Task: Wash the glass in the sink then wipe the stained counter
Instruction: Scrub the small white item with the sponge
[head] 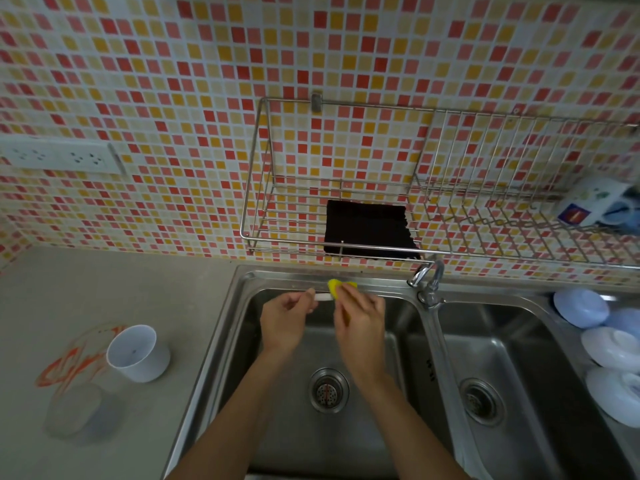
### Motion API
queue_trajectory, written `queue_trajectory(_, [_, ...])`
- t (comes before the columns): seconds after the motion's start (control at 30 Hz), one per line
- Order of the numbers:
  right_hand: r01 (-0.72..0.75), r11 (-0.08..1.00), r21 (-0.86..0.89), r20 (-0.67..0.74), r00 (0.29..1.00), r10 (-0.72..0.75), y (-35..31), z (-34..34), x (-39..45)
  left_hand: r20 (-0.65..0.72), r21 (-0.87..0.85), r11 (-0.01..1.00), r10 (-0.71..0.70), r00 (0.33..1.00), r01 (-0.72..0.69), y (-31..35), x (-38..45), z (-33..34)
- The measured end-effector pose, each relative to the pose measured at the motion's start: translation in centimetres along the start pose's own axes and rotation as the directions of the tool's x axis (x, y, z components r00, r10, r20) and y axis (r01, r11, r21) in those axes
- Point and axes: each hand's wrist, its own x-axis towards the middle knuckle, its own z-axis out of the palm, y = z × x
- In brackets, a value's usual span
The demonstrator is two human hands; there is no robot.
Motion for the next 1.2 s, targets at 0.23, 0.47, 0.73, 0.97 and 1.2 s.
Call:
queue_trajectory(0.23, [0.159,0.986,-0.042,0.029,0.987,-0.157,0.2,-0.3,-1.1,0.029,0.016,1.0,0.005,1.0,-0.005,0.3,-0.1,-0.5])
queue_trajectory(0.47, [0.172,0.973,-0.153,0.109,0.982,-0.156,1.9,-0.7,0.2,0.068,0.016,1.0,-0.003,0.998,0.002,0.5,-0.3,-0.6])
queue_trajectory(0.73, [0.446,0.883,-0.148,0.31,0.868,-0.387,3.7,-1.3,2.6,0.259,0.287,0.876,0.318,0.912,-0.387,0.1,-0.3,-1.8])
queue_trajectory(0.97, [0.398,0.913,-0.092,0.444,0.837,-0.32,3.7,-2.9,4.4,0.456,0.413,0.626,0.487,0.745,-0.662,-0.2,0.7,-3.0])
queue_trajectory(1.2, [0.067,0.995,0.067,0.269,0.96,-0.083,1.0,-2.5,1.9,0.302,0.336,0.739,0.503,0.81,-0.584,-0.7,0.4,-2.3])
